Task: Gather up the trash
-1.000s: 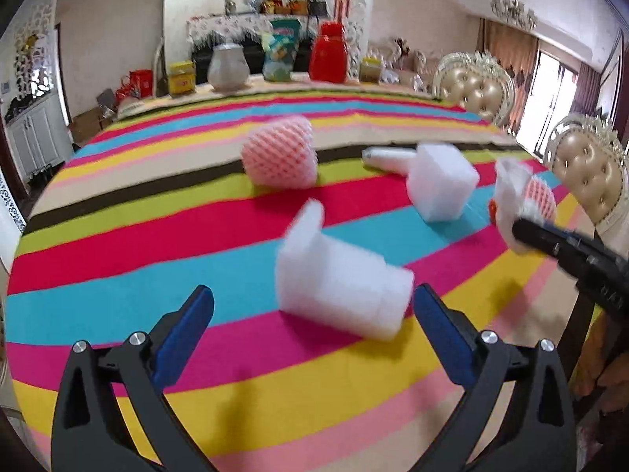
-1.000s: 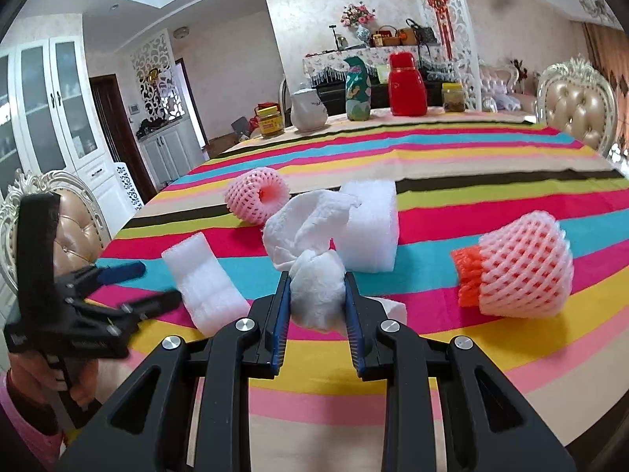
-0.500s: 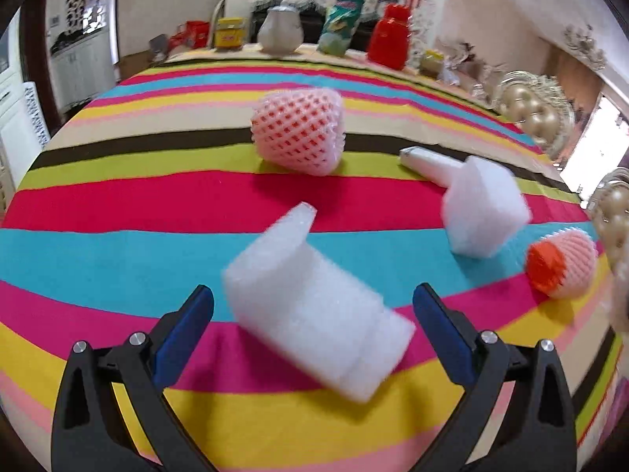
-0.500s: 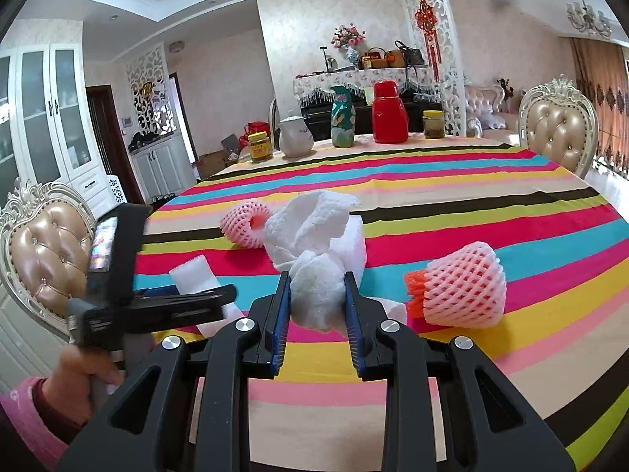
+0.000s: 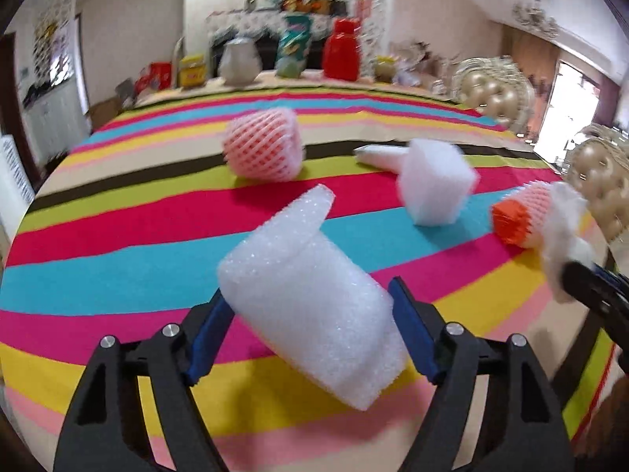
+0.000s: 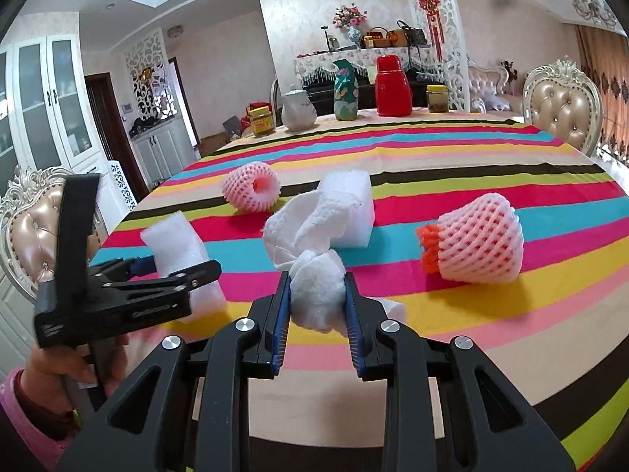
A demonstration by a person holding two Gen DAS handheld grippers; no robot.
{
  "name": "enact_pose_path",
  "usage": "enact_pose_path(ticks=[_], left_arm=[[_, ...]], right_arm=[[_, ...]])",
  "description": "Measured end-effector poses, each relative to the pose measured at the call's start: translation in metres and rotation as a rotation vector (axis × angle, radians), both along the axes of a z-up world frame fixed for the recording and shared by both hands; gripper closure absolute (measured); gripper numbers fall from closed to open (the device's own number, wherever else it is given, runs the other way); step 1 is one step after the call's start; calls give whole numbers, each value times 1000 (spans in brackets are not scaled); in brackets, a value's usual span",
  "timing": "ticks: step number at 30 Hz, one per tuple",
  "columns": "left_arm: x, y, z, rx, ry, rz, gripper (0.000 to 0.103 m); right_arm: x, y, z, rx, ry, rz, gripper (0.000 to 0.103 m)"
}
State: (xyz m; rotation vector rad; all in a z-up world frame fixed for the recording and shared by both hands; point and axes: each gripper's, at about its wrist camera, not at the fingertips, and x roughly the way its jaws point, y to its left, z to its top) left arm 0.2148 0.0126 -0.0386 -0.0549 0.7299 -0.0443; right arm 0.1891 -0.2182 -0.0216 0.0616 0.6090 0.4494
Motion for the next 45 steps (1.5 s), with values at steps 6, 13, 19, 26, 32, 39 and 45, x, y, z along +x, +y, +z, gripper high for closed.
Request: enact_pose_path(ticks=[6, 13, 19, 26, 32, 39, 45], left_arm=[[-30, -9, 8, 13, -57, -61, 28], [-61, -11, 11, -10, -88, -98, 28], [-86, -11, 20, -13, -135, -108, 28], [-116, -19, 30, -19, -198, -128, 28], [-130, -35, 36, -22, -225, -165, 28], [-136, -63, 37, -17, -238, -217, 28], [-141, -90, 40, -22, -256, -266, 28]], right_arm=[[-19, 3, 5, -10, -12, -9, 77], [-47, 6, 8, -23, -20, -19, 77], [-69, 4, 12, -37, -37, -36, 77], [-91, 1, 16, -66, -73, -50, 77], [-106, -14, 18, -75, -105, -85, 77], [-126, -41, 23, -79, -125, -127, 77], [-141, -68, 25, -87, -135, -176, 77]])
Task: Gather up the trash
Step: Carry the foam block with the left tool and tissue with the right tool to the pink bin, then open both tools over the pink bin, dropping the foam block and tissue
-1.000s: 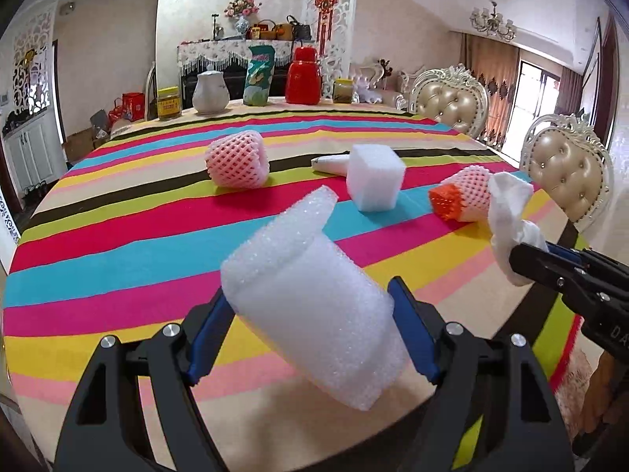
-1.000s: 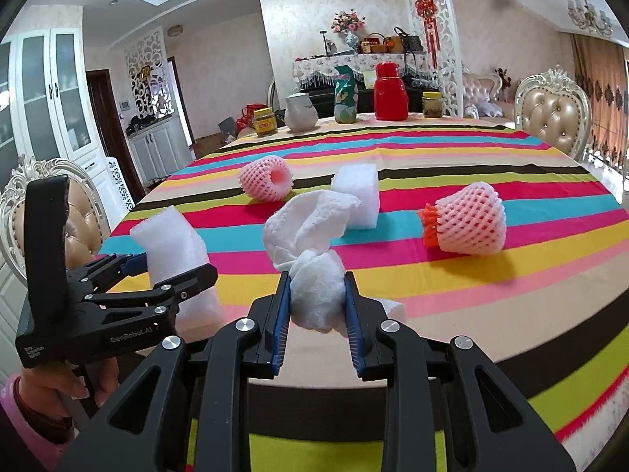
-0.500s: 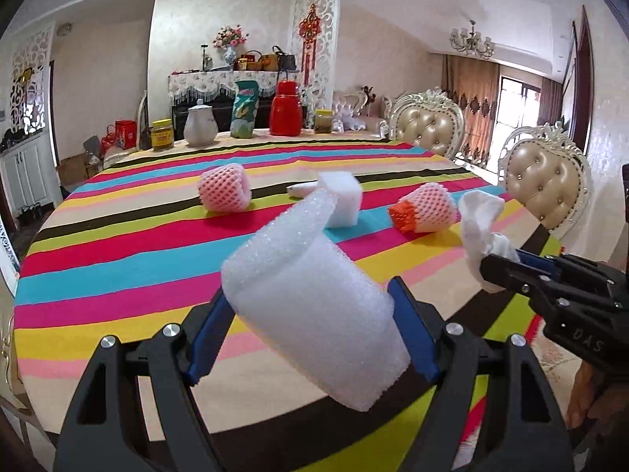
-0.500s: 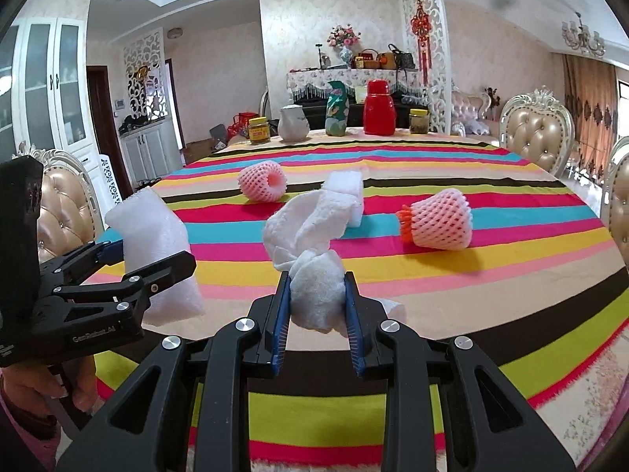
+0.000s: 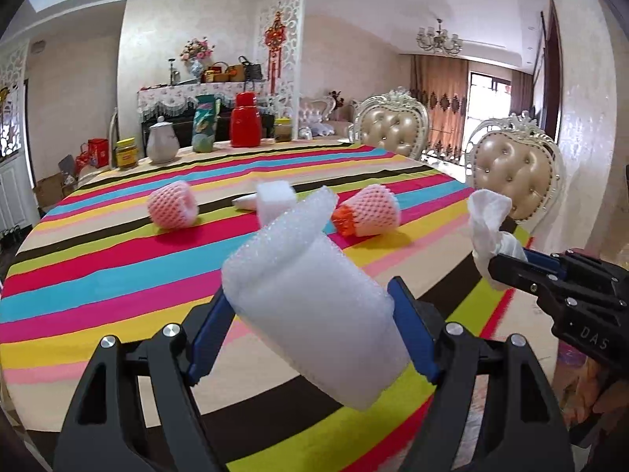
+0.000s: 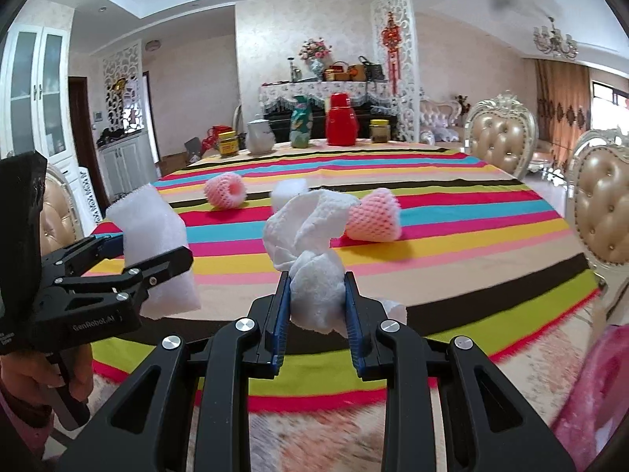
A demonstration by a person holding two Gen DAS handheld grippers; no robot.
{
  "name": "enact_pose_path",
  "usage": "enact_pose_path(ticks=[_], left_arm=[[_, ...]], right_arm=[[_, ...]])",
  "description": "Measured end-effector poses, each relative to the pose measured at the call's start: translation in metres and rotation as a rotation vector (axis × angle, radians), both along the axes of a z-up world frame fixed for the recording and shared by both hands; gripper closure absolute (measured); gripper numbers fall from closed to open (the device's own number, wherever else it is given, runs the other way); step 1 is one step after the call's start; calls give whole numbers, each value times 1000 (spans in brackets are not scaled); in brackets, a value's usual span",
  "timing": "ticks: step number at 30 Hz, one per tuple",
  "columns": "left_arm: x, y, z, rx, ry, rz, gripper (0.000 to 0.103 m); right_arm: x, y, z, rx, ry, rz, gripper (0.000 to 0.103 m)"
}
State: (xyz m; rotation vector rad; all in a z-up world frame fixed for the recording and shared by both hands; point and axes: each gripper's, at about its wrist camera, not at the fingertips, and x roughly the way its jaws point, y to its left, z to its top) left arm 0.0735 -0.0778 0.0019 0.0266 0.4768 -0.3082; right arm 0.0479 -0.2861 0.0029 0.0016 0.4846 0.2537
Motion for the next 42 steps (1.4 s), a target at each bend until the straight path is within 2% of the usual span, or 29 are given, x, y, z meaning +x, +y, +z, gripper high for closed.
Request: enact_pose_path(ticks=[9, 14, 21, 24, 28, 32, 35, 37, 39, 42], left_arm=[[-7, -44, 6, 9, -23, -90, 28], [-14, -81, 10, 1, -30, -184, 28], [-24, -153, 13, -27, -3, -387, 28], [-28, -190, 10, -33, 8, -478, 28], [-32, -238, 4, -33, 38, -582, 28], [-30, -277, -3, -40, 80, -661, 28], [-27, -310, -7, -43, 105, -717, 28], [-29, -331, -8, -41, 118, -751, 28], [-27, -356, -11, -42, 139, -786, 28], [-25, -386, -17, -53, 172, -838, 26]], right_arm=[[-20, -59, -5, 12, -2, -118, 77], [-39, -97, -7, 3, 5, -207, 77], [-78, -159, -12, -56, 12, -384, 76], [-89, -193, -19, -80, 29, -497, 76], [-102, -241, -32, -63, 65, -607, 76], [-110, -276, -45, -17, 90, -667, 75], [-113, -297, -58, 34, 114, -666, 66], [-121, -307, -62, 60, 107, -695, 42], [-132, -317, -59, 104, 64, -712, 38], [-156, -327, -49, 145, -9, -757, 38]])
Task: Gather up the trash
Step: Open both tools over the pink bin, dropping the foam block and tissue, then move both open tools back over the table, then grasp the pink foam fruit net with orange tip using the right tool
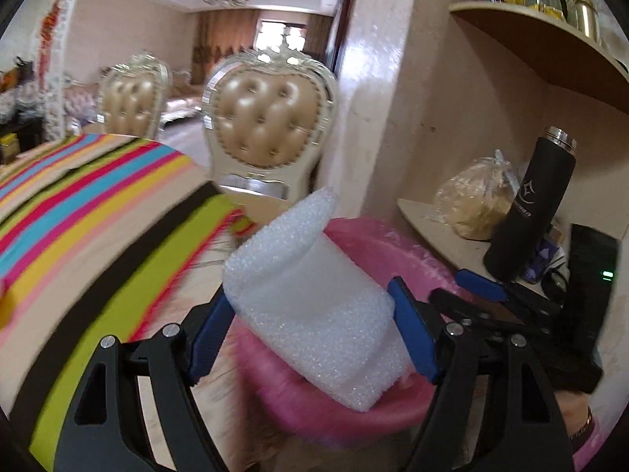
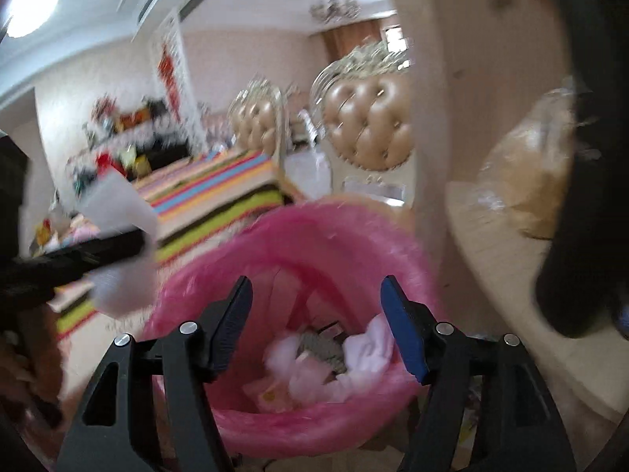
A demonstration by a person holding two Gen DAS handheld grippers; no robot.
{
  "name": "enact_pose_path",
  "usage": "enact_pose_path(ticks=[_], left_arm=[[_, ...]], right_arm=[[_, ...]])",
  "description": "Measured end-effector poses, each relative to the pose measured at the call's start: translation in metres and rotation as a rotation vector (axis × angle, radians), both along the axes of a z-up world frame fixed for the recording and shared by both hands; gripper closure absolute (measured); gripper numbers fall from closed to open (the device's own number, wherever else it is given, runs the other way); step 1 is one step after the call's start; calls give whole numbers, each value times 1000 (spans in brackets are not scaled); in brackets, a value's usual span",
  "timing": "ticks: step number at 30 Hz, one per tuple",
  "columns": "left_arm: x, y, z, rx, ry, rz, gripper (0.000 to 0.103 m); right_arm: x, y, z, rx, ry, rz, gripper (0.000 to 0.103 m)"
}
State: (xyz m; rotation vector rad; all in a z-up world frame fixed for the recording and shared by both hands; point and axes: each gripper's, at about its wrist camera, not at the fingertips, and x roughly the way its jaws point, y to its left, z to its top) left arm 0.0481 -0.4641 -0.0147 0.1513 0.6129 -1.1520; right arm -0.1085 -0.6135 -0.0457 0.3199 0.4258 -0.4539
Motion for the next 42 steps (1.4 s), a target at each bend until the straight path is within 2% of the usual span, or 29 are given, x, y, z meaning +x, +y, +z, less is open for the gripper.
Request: enact_pose_path(ticks=[2, 4, 7, 10, 15, 18, 22, 27, 33, 38, 42], left_arm=[[2, -26, -10, 34, 36, -30, 20], [3, -38, -17, 66, 46, -8, 12], [5, -33, -22, 79, 38, 23, 8], [9, -13, -22, 105, -20, 74, 6], [27, 52, -18, 148, -134, 218, 5], [43, 97, -19, 205, -157, 320, 5], [64, 164, -20, 222, -127, 449, 5], [87, 254, -23, 266, -103, 612, 5], [116, 345, -22, 279, -79, 771, 5], [149, 394, -12, 281, -71, 877, 5], [181, 407, -11, 278, -35, 914, 5]], right_arm=[[-9, -2, 8, -6, -34, -6, 38], [-13, 0, 17, -26, -59, -6, 38], [-14, 6, 27, -61, -71, 10, 38], [-6, 13, 26, -71, -69, 31, 38], [24, 42, 21, -65, -23, 124, 38], [55, 71, 18, -60, 7, 205, 37], [104, 126, 19, -66, 39, 327, 29], [159, 197, 23, -69, 71, 484, 23], [225, 254, 19, -35, 110, 590, 23], [289, 284, 14, -11, 152, 617, 23], [332, 291, 11, 46, 167, 615, 23]])
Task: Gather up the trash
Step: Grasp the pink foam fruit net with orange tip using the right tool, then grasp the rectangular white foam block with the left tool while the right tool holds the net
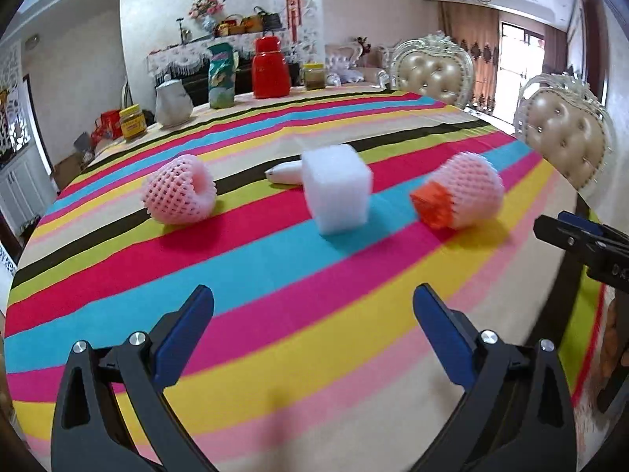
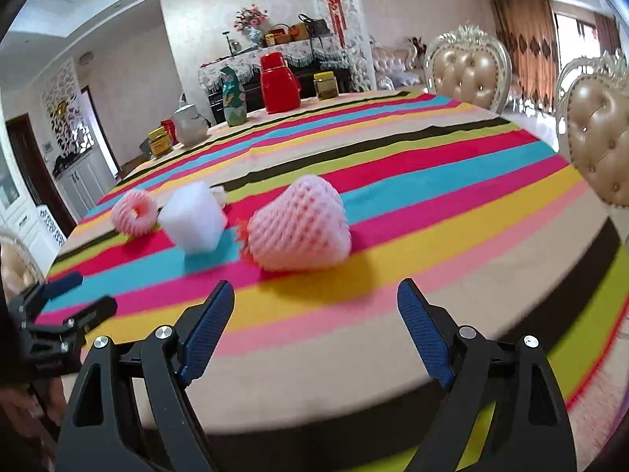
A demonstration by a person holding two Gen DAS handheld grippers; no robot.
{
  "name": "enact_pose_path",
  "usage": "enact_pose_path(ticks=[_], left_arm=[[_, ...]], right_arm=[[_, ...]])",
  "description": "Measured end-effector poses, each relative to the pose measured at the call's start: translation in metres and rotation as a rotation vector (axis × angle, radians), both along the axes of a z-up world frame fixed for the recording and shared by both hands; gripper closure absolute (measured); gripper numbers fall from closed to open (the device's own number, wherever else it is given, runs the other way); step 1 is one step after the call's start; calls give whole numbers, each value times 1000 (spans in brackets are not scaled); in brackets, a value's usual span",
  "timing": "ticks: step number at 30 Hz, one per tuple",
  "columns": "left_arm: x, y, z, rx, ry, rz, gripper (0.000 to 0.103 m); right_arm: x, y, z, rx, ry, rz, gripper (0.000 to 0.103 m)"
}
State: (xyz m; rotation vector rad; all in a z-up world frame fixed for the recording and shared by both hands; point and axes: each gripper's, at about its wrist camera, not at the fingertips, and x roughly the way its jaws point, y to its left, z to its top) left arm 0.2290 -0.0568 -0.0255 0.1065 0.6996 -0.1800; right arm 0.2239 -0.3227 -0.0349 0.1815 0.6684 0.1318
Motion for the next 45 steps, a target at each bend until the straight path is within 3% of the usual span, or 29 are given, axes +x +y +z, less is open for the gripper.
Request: enact_pose_path(ticks=[11, 14, 16, 18, 22, 28, 30, 31, 32, 33, 45], left_arm=[[59, -31, -16, -18, 68, 1, 5], [71, -37, -20, -9, 81, 6, 5], [79, -41, -22, 4, 88, 16, 5], [84, -41, -24, 0, 95, 27, 5], [95, -42, -25, -27, 107, 40, 5], [116, -52, -26, -29, 103, 72, 6], [126, -53, -28, -47, 120, 78, 17], [130, -53, -29, -52, 127, 82, 28], [133, -53, -30, -62, 142, 84, 47], [135, -53, -31, -67, 151, 84, 51], [82, -30, -16, -92, 80, 142, 52]], right_arm=[[81, 6, -16, 74, 93, 1, 28], [89, 8, -23, 93, 118, 43, 42], [90, 5, -25, 116, 112, 54, 58], [86, -1, -23, 149, 90, 60, 64], [76, -12, -15, 163, 29, 40, 65], [72, -20, -14, 204, 6, 20, 65], [72, -24, -14, 221, 5, 17, 65], [72, -27, -15, 230, 7, 14, 65], [72, -28, -15, 235, 7, 12, 65], [72, -28, -15, 238, 6, 14, 65], [71, -25, -12, 212, -11, 25, 65]])
